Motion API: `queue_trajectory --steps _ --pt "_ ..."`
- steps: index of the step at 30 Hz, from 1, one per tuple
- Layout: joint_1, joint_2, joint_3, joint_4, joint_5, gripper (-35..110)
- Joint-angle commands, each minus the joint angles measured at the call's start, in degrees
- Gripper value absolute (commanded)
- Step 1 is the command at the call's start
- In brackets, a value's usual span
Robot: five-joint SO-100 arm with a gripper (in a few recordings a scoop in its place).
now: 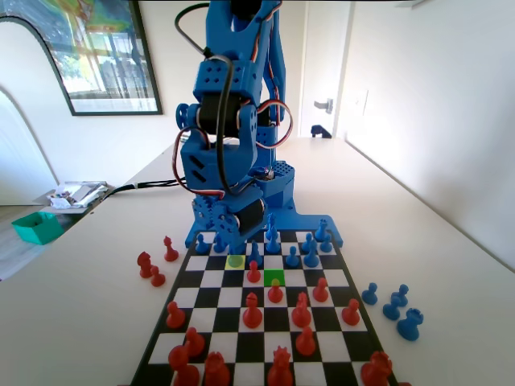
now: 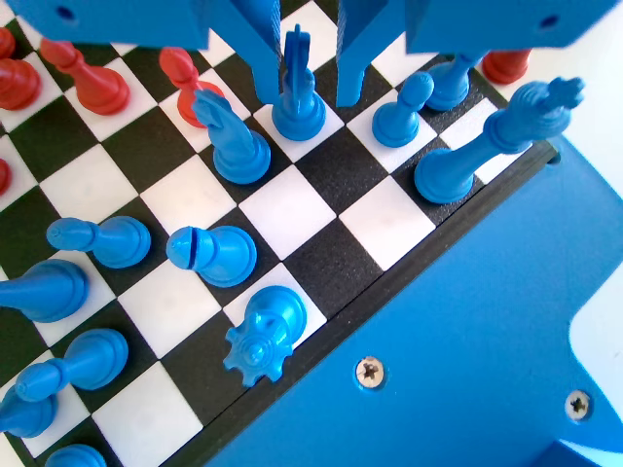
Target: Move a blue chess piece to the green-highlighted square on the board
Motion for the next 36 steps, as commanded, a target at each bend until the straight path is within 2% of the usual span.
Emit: queue_trajectory --steps 1,7,16,26,31,36 --pt "0.35 1.67 -1.05 -0.44 -0.79 8" --pt "0.09 1.67 0.0 -2.81 -1.32 1" --pt "-0.18 1.93 0.35 -2.99 -2.81 1" --pt "2.46 6.94 -5.62 11.51 -10.72 1" --pt "3.78 7.12 -14.15 22.06 -11.6 1" --pt "2.29 7.91 -21.09 27.69 -10.11 1"
